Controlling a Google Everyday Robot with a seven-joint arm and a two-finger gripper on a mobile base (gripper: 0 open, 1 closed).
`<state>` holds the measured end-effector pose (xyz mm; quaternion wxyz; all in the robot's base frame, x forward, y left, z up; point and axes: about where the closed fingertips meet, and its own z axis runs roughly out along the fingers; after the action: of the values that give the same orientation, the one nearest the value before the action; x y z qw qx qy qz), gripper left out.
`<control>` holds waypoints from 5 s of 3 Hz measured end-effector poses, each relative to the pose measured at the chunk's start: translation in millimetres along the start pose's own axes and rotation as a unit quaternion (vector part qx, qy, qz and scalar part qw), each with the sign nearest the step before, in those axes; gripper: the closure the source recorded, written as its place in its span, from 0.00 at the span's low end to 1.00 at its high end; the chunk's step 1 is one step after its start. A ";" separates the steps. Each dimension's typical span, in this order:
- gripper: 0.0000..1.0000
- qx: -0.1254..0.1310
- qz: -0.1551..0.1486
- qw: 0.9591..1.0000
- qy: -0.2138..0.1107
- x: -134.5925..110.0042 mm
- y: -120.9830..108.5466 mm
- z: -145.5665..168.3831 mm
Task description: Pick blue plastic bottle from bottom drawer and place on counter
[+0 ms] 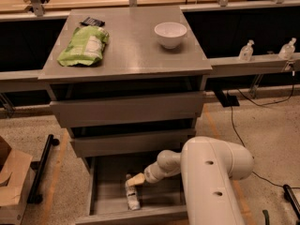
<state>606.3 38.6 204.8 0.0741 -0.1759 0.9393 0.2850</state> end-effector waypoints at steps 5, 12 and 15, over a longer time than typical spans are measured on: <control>0.48 -0.056 0.021 0.998 0.004 -7.2 11.6 88.0; 1.00 -0.043 0.060 0.997 0.031 9.8 1.1 123.5; 0.36 -0.043 0.060 0.997 0.031 10.0 1.2 123.7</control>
Offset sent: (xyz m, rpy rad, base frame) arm 0.0141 0.0547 -0.0772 0.1272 0.0482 -0.0312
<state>601.4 106.1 100.8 0.0197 -0.1310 0.9369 0.3234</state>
